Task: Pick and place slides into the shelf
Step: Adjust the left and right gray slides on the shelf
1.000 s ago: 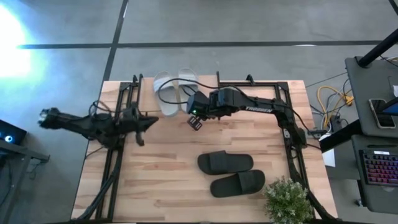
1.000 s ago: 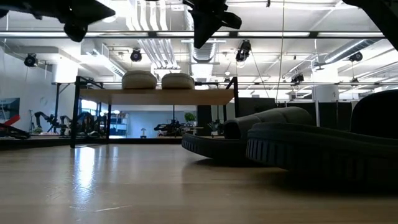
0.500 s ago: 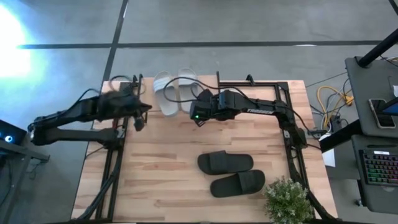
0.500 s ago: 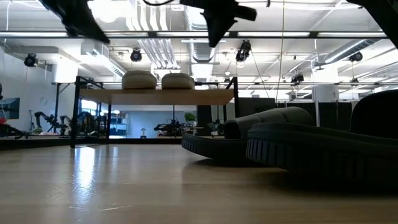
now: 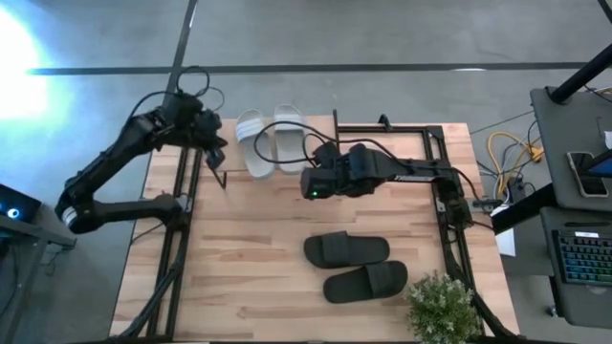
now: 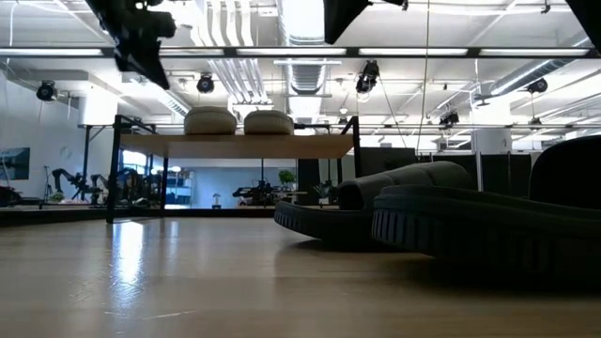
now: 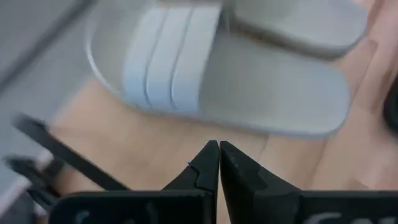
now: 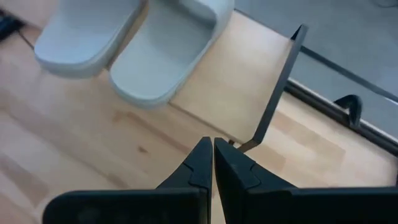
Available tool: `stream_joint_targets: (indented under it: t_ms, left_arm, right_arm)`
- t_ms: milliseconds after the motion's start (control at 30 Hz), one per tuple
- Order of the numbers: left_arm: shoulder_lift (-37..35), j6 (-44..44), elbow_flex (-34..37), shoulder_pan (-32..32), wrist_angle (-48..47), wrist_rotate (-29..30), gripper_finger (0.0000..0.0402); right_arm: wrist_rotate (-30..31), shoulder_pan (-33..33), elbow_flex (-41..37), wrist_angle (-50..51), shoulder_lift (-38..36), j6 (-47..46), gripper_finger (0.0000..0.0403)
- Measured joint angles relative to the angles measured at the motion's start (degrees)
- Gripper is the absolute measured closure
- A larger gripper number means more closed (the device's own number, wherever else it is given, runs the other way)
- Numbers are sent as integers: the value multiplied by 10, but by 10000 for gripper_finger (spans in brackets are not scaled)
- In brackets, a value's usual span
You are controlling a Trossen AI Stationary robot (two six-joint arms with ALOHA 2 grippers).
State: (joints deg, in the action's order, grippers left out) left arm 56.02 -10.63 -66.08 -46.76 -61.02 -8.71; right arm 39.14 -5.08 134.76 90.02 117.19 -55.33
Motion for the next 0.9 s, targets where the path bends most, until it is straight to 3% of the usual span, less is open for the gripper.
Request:
stream_joint_targets:
  t_ms: [167, 433, 900]
  left_arm:
    - [51, -18, 2, -20, -17, -58, 402]
    - [134, -46, -5, -20, -6, 28, 402]
    - [224, -64, -42, -20, 81, 31, 402]
  right_arm:
    - [15, 23, 0, 0, -2, 14, 394]
    - [16, 60, -1, 0, -2, 70, 394]
    - [46, 76, -2, 0, -2, 89, 394]
